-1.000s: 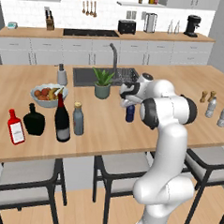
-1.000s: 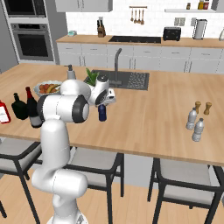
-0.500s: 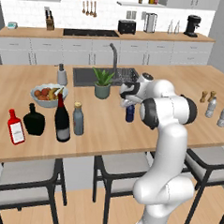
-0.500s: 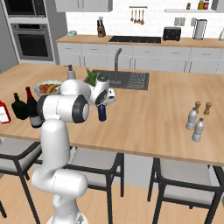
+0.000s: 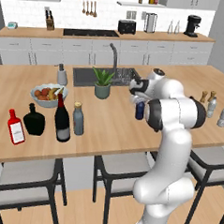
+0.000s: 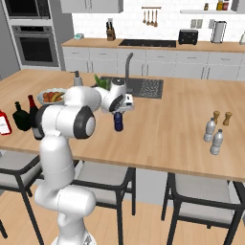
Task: Move the plastic bottles in the middle to the plastics group, and the glass bottles in the middle to the glass group.
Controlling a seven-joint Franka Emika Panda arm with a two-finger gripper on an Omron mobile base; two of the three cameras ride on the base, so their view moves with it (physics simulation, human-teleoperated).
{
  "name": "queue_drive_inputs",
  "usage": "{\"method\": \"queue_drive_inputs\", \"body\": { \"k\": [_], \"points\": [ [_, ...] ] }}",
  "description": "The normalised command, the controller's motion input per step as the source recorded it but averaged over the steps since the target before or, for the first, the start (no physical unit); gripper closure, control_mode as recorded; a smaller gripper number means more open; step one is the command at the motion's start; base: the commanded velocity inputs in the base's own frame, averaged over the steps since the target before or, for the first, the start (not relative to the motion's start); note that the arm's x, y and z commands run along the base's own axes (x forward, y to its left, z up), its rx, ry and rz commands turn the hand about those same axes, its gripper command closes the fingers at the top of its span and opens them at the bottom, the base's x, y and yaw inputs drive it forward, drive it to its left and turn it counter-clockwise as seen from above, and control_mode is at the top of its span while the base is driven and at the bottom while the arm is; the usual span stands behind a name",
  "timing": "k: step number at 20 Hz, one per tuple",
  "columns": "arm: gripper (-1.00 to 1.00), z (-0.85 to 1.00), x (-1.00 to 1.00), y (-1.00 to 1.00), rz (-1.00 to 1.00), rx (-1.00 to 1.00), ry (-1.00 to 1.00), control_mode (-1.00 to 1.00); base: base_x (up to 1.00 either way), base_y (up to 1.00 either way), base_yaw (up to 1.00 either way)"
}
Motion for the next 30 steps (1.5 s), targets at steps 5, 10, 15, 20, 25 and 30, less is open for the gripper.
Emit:
{"method": "queue_drive_inputs", "body": {
  "k": [5,10,15,20,25,30],
  "points": [
    [1.00,0.14,-0.40,-0.73,-0.15,0.00,0.00,-1.00,0.00,0.00,0.00],
    [1.00,0.00,-0.33,-0.67,-0.16,0.00,0.00,-1.00,0.00,0.00,0.00],
    [1.00,0.00,-0.25,-0.59,-0.15,0.00,0.00,-1.00,0.00,0.00,0.00],
    [1.00,0.00,-0.21,-0.63,-0.15,0.00,0.00,-1.00,0.00,0.00,0.00],
    [1.00,0.00,-0.15,-0.62,-0.14,0.00,0.01,-1.00,0.00,0.00,0.00],
    [1.00,0.00,0.00,-0.56,-0.08,0.00,0.01,-1.00,0.00,0.00,0.00]
  ]
}}
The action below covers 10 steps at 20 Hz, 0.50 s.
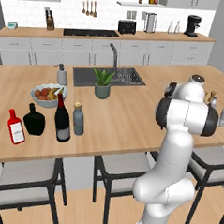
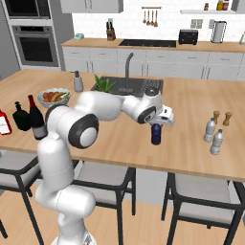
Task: Move the plastic bottles in the middle to the plastics group, and the glass bottles in the middle to the glass group.
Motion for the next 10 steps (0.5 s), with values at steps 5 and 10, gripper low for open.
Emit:
{"method": "queue_drive_inputs", "body": {
  "k": [5,10],
  "points": [
    [1.00,0.00,0.07,-0.63,-0.01,0.00,0.00,-1.00,0.00,0.00,0.00],
    [1.00,-0.01,0.01,-0.62,0.00,0.00,-0.01,-1.00,0.00,0.00,0.00]
  ]
}}
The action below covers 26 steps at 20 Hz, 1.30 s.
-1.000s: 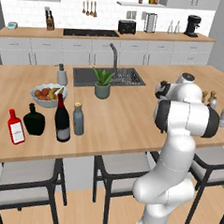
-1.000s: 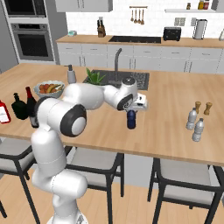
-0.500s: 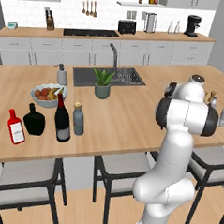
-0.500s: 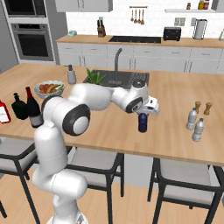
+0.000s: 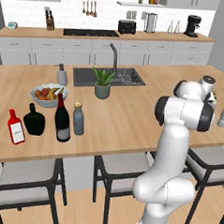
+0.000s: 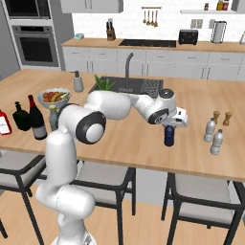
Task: Move the plastic bottles in the middle to the plastics group, and the glass bottles in the middle to the glass group.
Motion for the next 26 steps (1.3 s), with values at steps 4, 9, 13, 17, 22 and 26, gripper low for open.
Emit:
{"method": "queue_drive_inputs", "body": {
  "k": [4,9,13,17,22,26],
  "points": [
    [1.00,-0.13,-0.03,-0.35,0.00,0.00,-0.17,-1.00,0.00,0.00,0.00],
    [1.00,-0.17,0.00,-0.20,0.00,-0.01,-0.13,-1.00,0.00,0.00,0.00],
    [1.00,-0.10,0.00,-0.15,0.00,-0.06,-0.05,-1.00,0.00,0.00,0.00],
    [1.00,0.07,0.14,-0.16,0.00,-0.03,0.02,-1.00,0.00,0.00,0.00],
    [1.00,0.34,0.30,-0.21,0.00,-0.02,0.17,-1.00,0.00,0.00,0.00],
    [1.00,0.07,0.09,-0.36,0.00,0.00,0.05,-1.00,0.00,0.00,0.00]
  ]
}}
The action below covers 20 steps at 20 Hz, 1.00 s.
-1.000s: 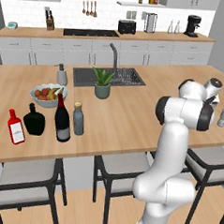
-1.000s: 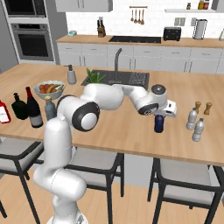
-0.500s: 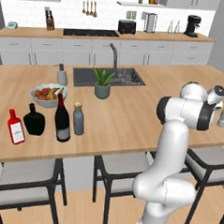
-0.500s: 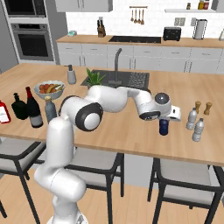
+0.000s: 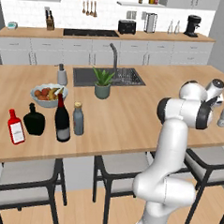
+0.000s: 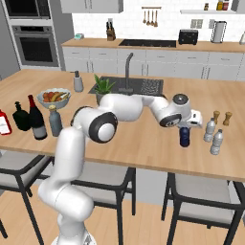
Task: Move the plastic bottles in the middle to the plastics group, and the glass bottles in the middle to the glass group.
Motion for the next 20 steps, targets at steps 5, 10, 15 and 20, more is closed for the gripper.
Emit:
{"method": "queue_drive_inputs", "body": {
  "k": [5,10,15,20],
  "points": [
    [1.00,0.00,0.00,-0.41,0.00,0.00,0.00,-1.00,0.00,0.00,0.00],
    [1.00,0.00,0.00,-0.18,0.00,0.00,-0.07,-1.00,0.00,0.00,0.00],
    [1.00,-0.06,0.00,-0.08,0.00,0.00,-0.02,-1.00,0.00,0.00,0.00],
    [1.00,-0.06,0.00,-0.15,0.00,0.00,0.00,-1.00,0.00,0.00,0.00]
  ]
}}
